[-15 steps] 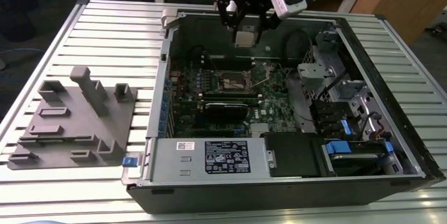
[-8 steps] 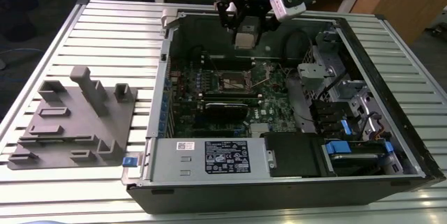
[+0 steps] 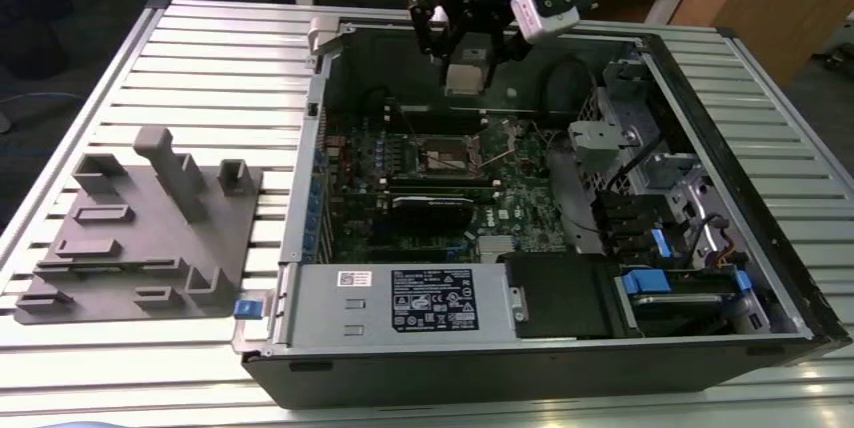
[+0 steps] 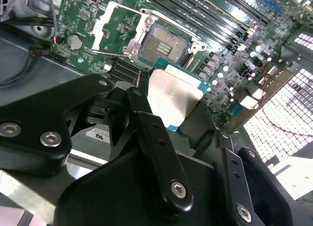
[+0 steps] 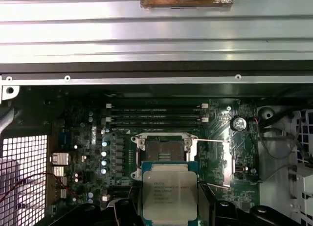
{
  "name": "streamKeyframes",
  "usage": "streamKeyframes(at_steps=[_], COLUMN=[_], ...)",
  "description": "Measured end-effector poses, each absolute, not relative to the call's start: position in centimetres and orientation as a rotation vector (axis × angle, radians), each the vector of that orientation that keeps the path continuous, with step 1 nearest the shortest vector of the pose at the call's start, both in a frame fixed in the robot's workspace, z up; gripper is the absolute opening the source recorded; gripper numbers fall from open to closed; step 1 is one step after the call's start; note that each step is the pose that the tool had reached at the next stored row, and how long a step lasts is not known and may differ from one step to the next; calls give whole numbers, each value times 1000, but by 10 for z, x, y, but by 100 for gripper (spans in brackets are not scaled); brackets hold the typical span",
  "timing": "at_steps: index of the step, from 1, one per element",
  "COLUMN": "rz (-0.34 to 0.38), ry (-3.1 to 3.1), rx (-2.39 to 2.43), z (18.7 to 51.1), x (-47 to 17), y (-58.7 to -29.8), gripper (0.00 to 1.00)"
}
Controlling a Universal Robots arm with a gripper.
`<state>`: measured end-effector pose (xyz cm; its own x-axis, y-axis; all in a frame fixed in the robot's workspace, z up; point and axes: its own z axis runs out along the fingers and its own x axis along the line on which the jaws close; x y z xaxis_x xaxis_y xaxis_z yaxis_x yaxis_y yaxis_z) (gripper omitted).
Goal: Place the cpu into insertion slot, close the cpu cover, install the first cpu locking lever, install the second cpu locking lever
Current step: 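Place the cpu into insertion slot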
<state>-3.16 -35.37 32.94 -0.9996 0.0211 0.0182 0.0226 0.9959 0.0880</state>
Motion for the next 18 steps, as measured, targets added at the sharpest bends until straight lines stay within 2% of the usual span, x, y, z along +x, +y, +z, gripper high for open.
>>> streamKeyframes(at_steps=[18], rz=[-138], ry=[-3121], rx=[-34], z=[309], x=[-34], y=[-354], gripper=[54])
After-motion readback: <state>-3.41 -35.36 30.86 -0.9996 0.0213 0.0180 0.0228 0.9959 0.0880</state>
